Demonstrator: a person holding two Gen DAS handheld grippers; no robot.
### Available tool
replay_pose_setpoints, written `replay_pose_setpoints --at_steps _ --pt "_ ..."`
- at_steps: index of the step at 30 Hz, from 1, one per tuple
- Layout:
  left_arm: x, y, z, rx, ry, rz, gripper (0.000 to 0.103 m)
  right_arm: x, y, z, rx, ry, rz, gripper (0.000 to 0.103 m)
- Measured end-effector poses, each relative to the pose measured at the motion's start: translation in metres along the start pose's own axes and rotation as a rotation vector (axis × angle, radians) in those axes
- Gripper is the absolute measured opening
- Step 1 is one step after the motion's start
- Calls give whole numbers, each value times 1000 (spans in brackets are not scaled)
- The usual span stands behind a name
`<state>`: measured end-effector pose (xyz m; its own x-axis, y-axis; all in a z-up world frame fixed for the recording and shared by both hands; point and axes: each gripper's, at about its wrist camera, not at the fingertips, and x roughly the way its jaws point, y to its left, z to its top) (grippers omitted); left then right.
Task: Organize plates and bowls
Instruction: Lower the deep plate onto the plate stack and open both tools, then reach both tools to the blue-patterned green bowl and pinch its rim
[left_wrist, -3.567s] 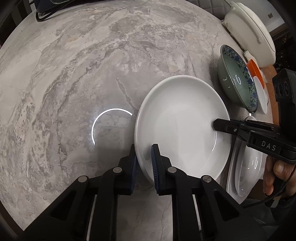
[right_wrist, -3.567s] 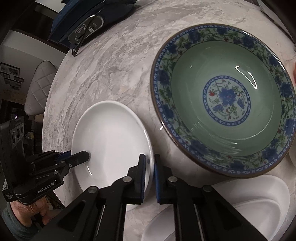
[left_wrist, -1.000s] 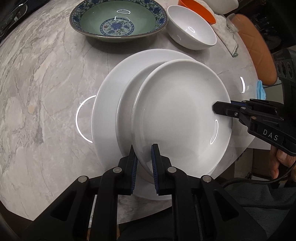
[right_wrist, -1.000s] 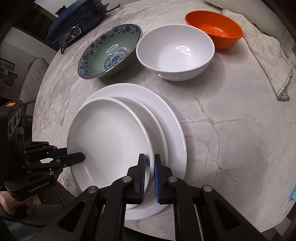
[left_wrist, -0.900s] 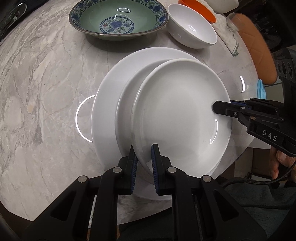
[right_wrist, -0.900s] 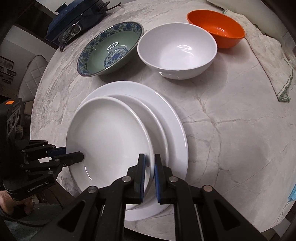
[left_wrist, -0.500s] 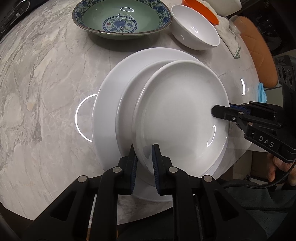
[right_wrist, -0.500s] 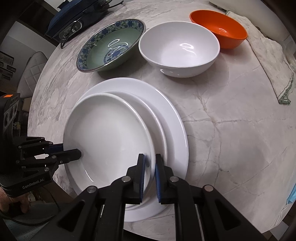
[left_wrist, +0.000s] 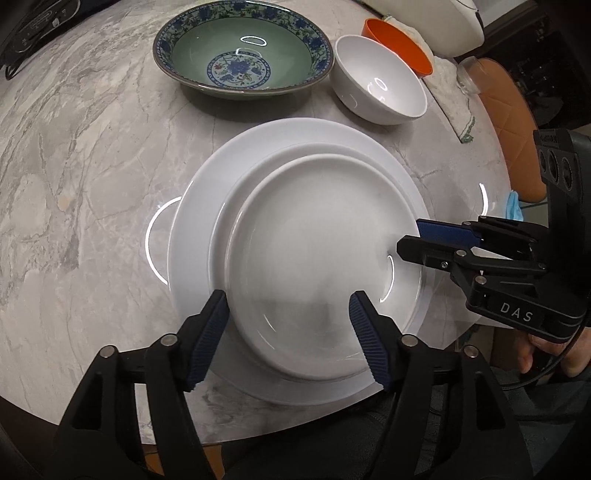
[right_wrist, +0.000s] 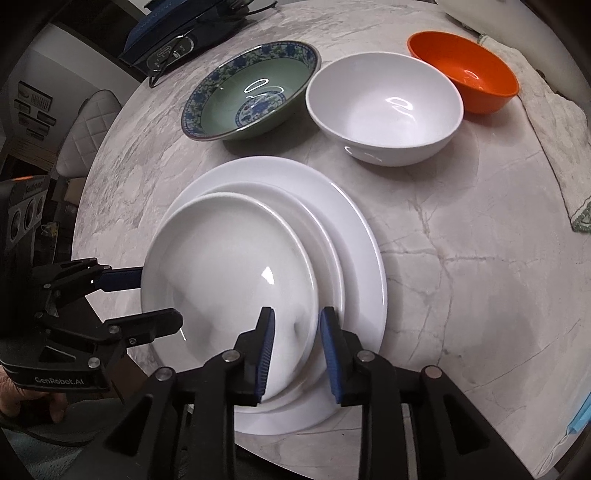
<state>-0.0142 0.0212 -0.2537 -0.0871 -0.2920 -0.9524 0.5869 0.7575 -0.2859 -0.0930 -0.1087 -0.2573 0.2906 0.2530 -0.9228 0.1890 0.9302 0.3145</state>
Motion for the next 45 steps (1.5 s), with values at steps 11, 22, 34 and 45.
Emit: replay_pose_setpoints --at_steps 11,22,34,45 --pt "-44 11 -5 -138 -114 -15 74 -18 -13 10 -64 -24 43 57" --pt "-102 101 56 -286 -255 -73 74 -100 -53 76 45 -265 250 59" --pt "-51 127 154 -211 -164 -3 72 -34 -31 210 25 -53 192 52" --pt "-13 123 167 -165 -104 -32 36 13 -15 228 -9 43 91 42"
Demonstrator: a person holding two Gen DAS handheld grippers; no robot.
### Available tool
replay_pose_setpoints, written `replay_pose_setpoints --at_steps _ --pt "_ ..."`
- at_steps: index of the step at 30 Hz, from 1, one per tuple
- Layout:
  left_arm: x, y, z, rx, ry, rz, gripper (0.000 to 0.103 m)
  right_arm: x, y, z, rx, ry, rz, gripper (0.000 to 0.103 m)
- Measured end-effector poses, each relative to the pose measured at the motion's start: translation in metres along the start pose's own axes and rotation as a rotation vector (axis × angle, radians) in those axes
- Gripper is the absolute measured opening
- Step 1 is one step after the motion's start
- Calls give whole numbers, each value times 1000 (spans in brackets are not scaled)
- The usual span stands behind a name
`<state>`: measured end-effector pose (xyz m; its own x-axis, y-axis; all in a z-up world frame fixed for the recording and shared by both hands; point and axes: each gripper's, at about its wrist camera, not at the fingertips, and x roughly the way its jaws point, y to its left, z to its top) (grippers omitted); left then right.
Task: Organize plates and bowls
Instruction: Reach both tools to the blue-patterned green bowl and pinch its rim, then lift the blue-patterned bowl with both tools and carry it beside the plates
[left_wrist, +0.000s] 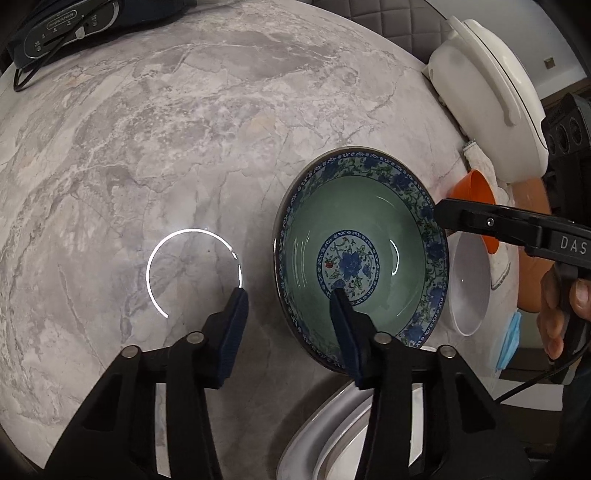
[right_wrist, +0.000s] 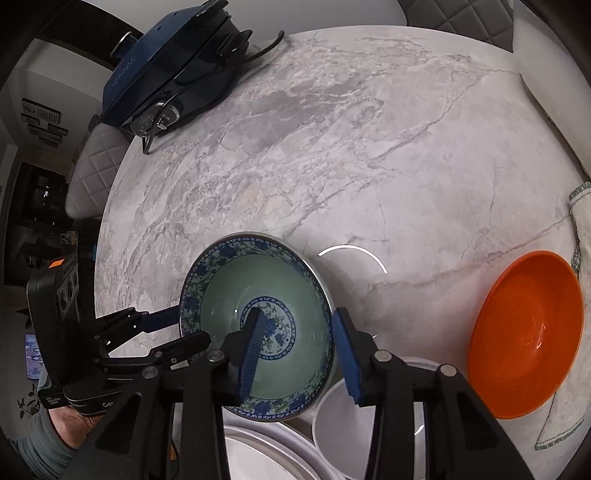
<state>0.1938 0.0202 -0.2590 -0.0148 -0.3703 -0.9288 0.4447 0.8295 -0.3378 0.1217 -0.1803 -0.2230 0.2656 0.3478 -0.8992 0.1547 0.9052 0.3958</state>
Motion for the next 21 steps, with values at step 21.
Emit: replay_pose_setpoints --at_steps 21 --pt "23 -5 2 15 33 -17 15 36 -2 5 -42 160 -144 13"
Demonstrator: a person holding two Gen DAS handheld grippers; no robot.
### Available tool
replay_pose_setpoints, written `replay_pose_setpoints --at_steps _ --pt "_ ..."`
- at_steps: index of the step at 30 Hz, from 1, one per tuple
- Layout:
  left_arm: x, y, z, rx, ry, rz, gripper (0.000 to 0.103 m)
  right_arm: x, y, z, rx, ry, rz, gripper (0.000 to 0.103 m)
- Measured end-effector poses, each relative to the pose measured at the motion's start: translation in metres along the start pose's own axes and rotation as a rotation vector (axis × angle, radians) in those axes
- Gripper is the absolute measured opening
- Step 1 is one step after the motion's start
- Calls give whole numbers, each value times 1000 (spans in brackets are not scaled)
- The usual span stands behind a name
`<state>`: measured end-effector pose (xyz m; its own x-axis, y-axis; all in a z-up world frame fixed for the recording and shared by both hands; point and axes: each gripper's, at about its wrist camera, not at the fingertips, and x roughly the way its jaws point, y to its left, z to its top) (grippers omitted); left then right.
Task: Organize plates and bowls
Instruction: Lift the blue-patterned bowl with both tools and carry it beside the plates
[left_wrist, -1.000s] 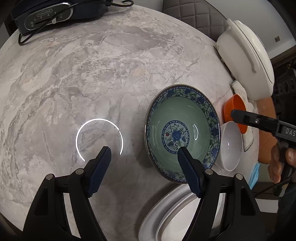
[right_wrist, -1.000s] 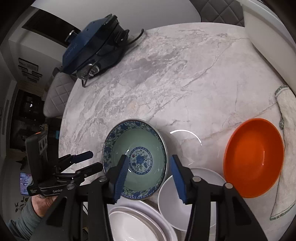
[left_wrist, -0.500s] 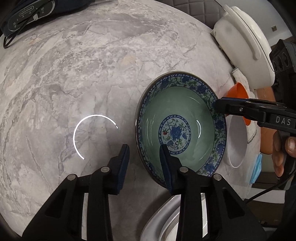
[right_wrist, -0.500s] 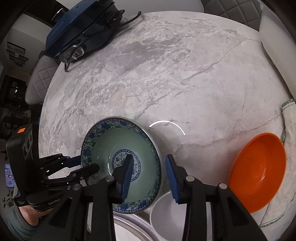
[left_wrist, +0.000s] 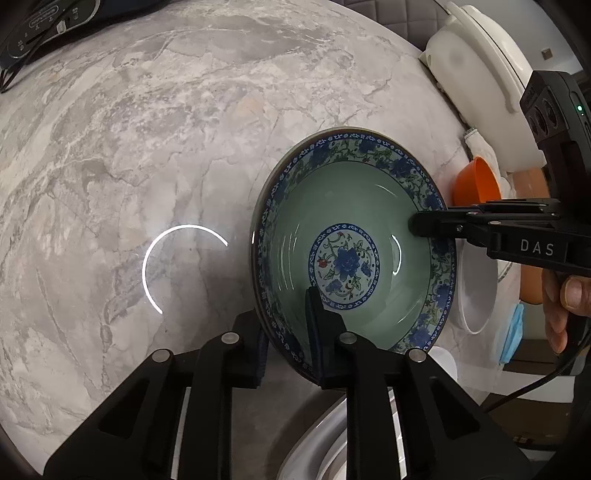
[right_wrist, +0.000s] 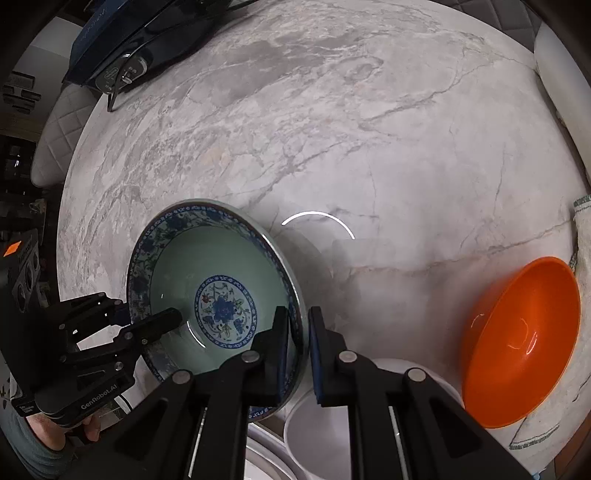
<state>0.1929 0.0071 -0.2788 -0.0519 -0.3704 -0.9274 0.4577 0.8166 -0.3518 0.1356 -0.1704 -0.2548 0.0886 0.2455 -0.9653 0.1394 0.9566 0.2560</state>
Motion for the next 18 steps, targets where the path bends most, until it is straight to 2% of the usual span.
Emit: replay_pose_setpoints --at_steps 11,18 --pt "-2 7 -2 -7 -8 -1 13 3 5 -2 0 0 10 12" --pt "-30 18 -9 -24 -38 -3 13 -12 23 -3 -13 -40 25 12"
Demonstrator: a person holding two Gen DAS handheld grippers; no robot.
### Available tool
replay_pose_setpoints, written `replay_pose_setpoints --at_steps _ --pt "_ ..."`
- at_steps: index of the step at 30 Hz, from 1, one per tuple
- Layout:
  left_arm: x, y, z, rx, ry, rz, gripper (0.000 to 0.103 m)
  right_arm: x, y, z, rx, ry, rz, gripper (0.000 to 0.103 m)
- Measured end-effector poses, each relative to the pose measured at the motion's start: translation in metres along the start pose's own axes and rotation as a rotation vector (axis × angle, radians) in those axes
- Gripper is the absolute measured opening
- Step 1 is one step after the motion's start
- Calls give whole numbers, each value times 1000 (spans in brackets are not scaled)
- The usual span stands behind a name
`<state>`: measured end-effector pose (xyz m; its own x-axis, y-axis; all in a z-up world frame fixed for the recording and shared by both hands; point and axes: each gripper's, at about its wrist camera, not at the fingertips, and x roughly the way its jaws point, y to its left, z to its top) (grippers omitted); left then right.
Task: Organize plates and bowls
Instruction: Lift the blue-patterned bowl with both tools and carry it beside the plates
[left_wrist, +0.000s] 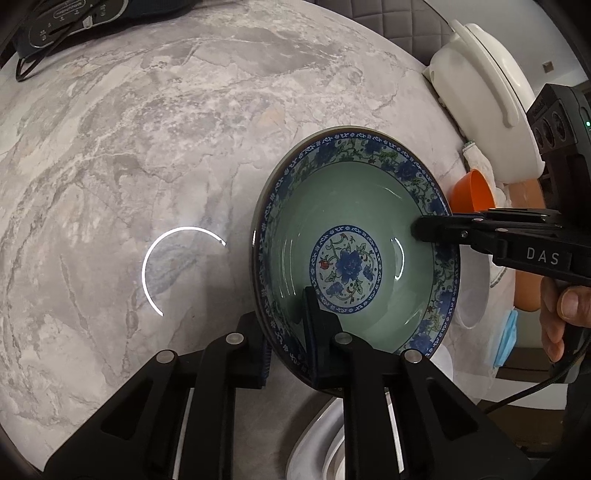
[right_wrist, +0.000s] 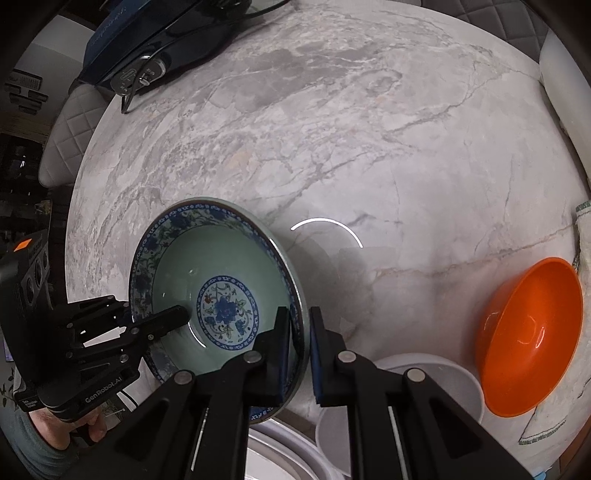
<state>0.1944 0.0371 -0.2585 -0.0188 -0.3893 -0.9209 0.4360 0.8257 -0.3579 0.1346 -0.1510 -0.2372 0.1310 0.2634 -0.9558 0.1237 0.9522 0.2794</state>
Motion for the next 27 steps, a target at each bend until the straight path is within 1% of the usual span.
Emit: replay_pose_setpoints --at_steps 3,7,10,13,15,19,23,27 --pt "-22 13 -8 -17 -20 5 13 -6 19 1 -29 -14 13 12" --pt "-57 41 -25 -55 -47 13 13 -10 58 1 -81 -26 41 12" --pt "-81 73 -49 -95 -58 34 13 -6 97 -2 -132 -25 67 12" --pt "-98 108 -79 -144 -59 50 13 7 138 -10 -181 -7 91 12" --pt "-103 128 -98 -174 -49 52 13 20 160 -17 -200 8 102 12" --pt "-95 157 -129 -210 -16 63 14 49 191 -31 -222 50 100 12" --pt "-89 176 -143 -207 -7 71 14 74 202 -38 -202 79 99 12" --pt "-83 188 -148 -189 -2 64 15 84 208 -39 -192 73 73 12"
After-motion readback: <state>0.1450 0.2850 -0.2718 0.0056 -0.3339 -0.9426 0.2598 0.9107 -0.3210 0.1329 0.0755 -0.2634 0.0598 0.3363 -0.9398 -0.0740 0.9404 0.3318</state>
